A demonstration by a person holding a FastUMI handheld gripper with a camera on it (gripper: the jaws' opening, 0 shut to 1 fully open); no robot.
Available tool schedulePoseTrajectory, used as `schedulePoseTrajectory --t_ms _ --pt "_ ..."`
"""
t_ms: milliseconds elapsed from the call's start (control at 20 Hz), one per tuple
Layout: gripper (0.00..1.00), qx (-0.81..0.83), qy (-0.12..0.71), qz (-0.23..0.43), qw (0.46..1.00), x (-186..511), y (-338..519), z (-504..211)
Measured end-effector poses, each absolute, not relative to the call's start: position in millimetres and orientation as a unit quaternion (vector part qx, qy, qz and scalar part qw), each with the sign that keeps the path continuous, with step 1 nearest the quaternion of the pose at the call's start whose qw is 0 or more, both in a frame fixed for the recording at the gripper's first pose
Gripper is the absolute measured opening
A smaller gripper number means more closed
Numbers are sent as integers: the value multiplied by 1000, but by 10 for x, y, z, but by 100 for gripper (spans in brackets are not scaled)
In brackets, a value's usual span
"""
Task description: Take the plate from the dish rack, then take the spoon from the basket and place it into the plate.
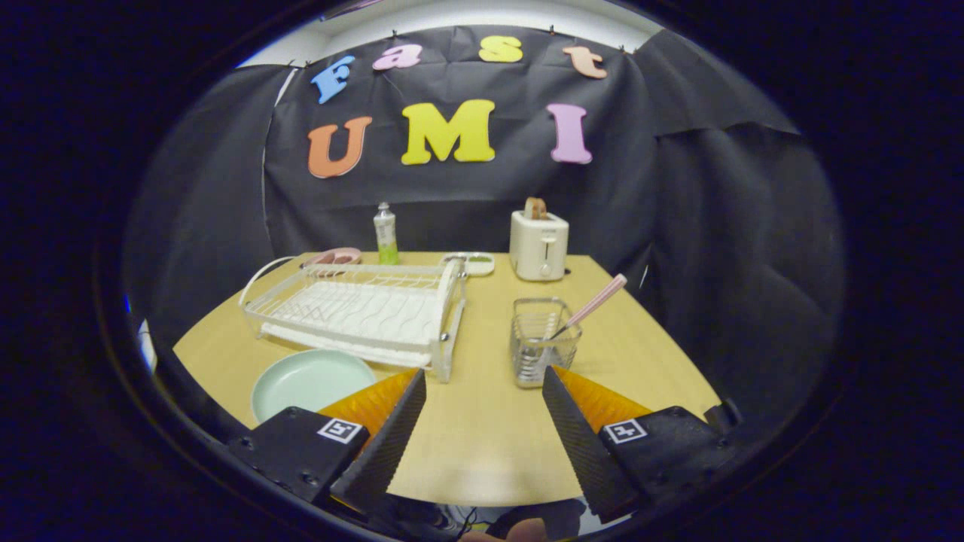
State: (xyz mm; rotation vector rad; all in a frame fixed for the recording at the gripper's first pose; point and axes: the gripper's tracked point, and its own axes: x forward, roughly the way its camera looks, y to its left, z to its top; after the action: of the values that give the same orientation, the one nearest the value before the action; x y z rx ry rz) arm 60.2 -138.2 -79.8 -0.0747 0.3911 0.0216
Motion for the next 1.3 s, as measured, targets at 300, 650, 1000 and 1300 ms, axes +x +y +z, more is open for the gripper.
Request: schedulePoseTrajectory --t_ms 300,650,1000,1300 --pt "100 -21 147 -19 989 1189 -1900 -750" --pt "97 55 187 -31 980 1767 -2325 -929" --pt "71 77 223 -8 972 1989 -2245 -944" --pt "30 97 232 1 968 1966 -2174 -867"
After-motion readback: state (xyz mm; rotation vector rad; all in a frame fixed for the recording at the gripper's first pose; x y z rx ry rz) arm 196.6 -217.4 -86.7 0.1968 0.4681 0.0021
